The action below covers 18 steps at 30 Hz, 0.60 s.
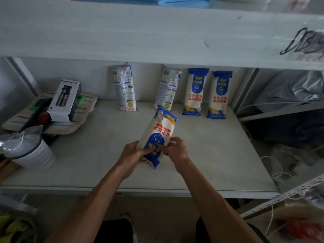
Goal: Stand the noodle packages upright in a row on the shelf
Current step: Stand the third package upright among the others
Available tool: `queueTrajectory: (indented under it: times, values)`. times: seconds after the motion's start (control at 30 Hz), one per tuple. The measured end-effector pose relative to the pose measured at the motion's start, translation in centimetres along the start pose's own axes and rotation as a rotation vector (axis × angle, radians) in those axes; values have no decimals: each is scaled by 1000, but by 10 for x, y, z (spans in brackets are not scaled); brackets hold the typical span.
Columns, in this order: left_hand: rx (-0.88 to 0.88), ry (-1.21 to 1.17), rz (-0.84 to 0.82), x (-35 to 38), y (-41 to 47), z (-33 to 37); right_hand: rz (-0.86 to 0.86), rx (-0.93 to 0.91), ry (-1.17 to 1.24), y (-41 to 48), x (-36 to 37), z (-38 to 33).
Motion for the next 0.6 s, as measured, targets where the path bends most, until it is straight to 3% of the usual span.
queueTrajectory:
  times: [0.1,0.17,0.27,0.33,0.5,0.6]
  values:
    - [100,18,178,-14,3,18,-33,-111,-288,4,-1,-13]
    - [119,-30,242,-17,5,28,46,-196,-446,3,-11,-21]
    - [166,-82,270,-11,11,40,287,-568,-712,-11,-31,-55]
    - [205,-88,258,-6,13,47,350,-722,-858,-15,-37,-68]
    - [321,-41,167,9,11,65,226,-722,-923,-3,-41,-59]
    - [375,-183,218,5,10,77,184,-636,-954,8,-53,-55]
Point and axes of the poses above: each hand's wrist, its own y-axis towards the middle knuckle, its own x-axis out of the palm, z = x × y, the point moved 9 cm from there along y, towards the middle knuckle
